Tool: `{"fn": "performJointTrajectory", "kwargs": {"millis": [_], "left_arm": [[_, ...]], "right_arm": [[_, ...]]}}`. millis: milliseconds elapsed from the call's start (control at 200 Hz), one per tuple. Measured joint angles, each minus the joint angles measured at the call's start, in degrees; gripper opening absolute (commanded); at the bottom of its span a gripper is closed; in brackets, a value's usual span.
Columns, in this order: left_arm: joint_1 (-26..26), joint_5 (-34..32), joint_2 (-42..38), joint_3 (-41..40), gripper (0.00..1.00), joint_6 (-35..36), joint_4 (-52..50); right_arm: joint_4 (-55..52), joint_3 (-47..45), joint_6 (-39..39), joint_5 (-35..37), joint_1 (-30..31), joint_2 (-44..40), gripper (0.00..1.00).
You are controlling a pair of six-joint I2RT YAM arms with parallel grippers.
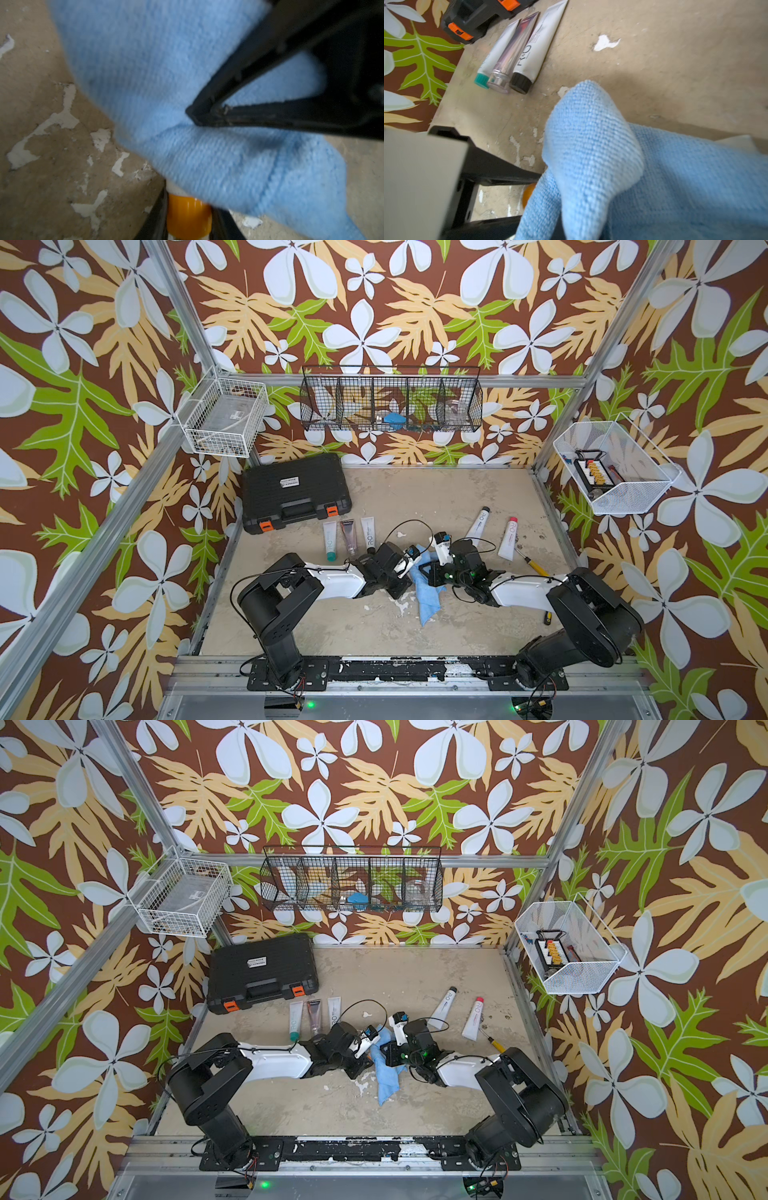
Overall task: Wipe the surface of the toothpaste tube
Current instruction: Wipe the dirt from the toothpaste tube.
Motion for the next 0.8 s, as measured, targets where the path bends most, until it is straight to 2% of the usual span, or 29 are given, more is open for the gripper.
{"fn": "performJointTrajectory", "kwargs": {"millis": [175, 410, 801], "left_arm": [[0.1, 0.0, -0.1, 0.0, 0.28, 0.0, -0.2], [0.2, -0.2, -0.3, -0.4, 0.28, 0.0, 0.2], [0.3, -0.2, -0.7, -0.6, 0.28, 0.0, 0.2]], "right_arm": [[0.5, 0.3, 2.4, -1.6, 1.4, -0.2, 0.0], [-2.3, 2.4, 0.3, -0.4, 0.7, 0.2, 0.0], [-6.2, 3.2, -4.9, 1.8, -12.4, 2.2, 0.0]]}}
